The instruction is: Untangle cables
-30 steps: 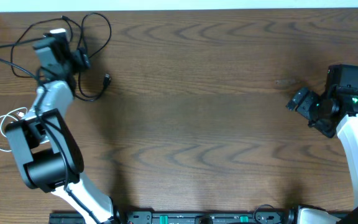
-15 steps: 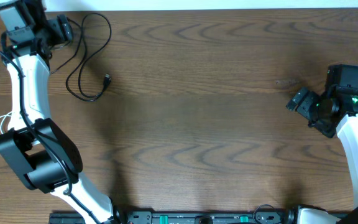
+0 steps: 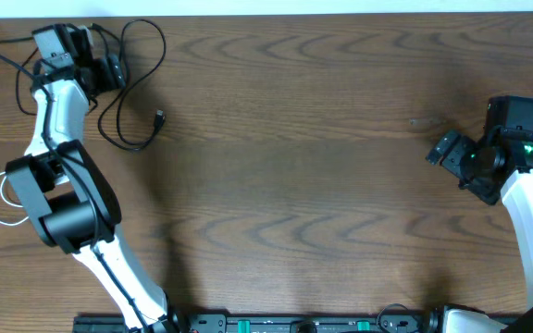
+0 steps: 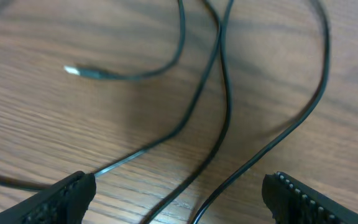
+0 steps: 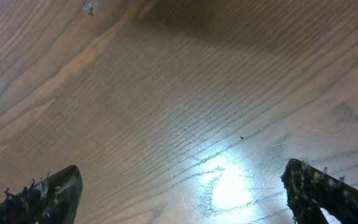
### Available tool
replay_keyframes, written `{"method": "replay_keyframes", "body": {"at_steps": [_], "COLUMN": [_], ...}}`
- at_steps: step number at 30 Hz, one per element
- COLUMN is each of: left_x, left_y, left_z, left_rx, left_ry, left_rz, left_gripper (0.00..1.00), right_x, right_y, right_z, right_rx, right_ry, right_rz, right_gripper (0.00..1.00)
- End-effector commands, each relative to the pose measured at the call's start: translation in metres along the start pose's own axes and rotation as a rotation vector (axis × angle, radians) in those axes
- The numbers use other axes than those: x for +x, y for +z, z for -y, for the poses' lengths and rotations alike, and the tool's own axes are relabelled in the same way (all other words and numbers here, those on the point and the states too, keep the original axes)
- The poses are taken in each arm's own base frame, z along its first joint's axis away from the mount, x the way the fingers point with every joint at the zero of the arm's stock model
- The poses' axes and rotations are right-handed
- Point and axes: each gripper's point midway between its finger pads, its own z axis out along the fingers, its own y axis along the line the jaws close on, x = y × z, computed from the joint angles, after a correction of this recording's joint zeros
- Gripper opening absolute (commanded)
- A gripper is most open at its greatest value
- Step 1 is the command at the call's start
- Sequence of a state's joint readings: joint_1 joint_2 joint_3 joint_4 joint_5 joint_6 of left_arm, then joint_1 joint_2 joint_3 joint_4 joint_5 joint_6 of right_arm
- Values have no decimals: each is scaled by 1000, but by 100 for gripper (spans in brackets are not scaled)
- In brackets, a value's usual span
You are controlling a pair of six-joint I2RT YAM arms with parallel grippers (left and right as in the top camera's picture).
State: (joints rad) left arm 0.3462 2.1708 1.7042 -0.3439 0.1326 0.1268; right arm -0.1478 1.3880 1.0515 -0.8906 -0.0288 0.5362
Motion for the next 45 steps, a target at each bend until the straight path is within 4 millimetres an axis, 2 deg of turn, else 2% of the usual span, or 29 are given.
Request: {"method": "replay_keyframes", "body": {"at_steps": [1, 4, 13, 17, 25, 31, 37, 45], "left_x": [18, 29, 57, 54, 53, 53, 55, 69], "left_y": [19, 31, 61, 63, 64, 64, 66, 77], "left_z": [12, 26, 27, 27, 27, 27, 27, 26], "left_rx": [74, 156, 166, 166, 167, 169, 168, 167], "left_ry": [-11, 18, 48, 65, 95, 140, 140, 143], "left_rz": [-48, -69, -123, -106, -96, -93, -98, -130], "left_gripper": [91, 91, 90, 82, 50, 45, 45, 46], "right_x": [-2, -2, -2, -2, -2, -2, -2, -2], "right_y": [0, 0, 0, 0, 0, 0, 0, 0], "right_z": [4, 4, 4, 4, 4, 4, 4, 4], "right_rx": [13, 13, 13, 13, 13, 13, 13, 13], "right_ry": [-5, -5, -5, -5, -5, -5, -5, -5], "right_rz": [7, 7, 7, 7, 8, 7, 7, 7], "right_gripper": [99, 99, 99, 99, 99, 99, 99, 99]}}
